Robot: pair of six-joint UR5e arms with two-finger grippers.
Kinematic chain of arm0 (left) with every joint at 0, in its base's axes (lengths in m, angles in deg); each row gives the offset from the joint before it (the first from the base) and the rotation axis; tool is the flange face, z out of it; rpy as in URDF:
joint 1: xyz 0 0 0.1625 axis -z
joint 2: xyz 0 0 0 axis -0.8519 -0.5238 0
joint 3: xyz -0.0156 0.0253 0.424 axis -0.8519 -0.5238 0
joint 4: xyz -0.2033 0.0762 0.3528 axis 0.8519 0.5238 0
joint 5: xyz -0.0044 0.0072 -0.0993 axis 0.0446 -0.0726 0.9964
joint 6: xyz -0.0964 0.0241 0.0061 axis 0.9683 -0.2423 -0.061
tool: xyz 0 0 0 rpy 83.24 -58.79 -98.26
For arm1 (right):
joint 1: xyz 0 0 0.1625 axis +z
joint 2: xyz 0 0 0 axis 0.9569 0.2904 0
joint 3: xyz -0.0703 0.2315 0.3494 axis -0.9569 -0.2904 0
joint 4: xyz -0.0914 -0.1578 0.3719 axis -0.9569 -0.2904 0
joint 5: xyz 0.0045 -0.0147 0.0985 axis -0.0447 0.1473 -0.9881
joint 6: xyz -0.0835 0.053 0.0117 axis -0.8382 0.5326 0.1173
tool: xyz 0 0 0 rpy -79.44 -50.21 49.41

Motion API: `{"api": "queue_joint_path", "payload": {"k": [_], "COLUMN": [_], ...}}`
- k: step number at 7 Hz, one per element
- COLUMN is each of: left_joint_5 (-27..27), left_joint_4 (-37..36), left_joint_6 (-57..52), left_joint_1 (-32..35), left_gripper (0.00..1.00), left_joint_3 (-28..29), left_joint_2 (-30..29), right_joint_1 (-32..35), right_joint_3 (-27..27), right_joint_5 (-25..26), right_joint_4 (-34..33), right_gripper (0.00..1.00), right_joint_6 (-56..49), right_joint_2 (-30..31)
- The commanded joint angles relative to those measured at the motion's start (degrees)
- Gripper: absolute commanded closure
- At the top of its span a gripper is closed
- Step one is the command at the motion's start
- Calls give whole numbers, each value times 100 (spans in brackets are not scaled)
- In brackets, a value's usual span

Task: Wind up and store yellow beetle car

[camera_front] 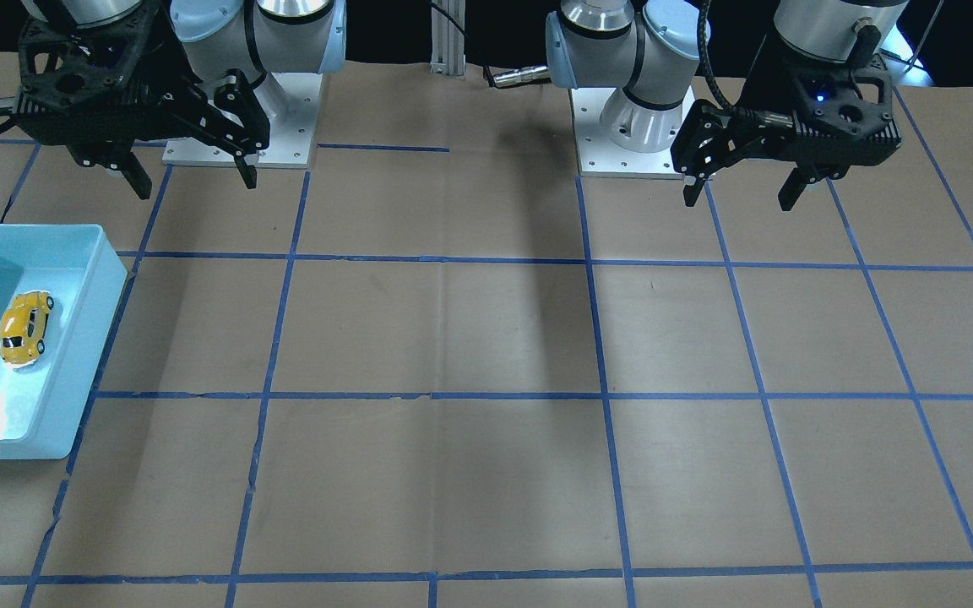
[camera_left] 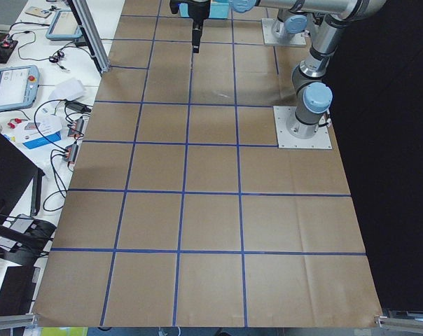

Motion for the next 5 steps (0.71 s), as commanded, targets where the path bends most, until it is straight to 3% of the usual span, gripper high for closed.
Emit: {"api": "queue_joint_path", "payload": {"k": [1, 2, 5], "left_joint_5": [24, 33, 341], "left_joint_4": [6, 14, 145], "left_joint_6": [9, 52, 263], "left_joint_1": [-21, -12, -4], "left_gripper": [0, 0, 0], "left_joint_3": [-41, -94, 20], "left_joint_2": [-43, -70, -158], "right_joint_1": [69, 103, 280], "right_joint_3": [13, 4, 188], "right_joint_5": [27, 384, 432], "right_joint_4": [9, 27, 62], "right_gripper": [0, 0, 0], "right_joint_6": [56, 90, 467], "right_joint_2": [50, 58, 49]}}
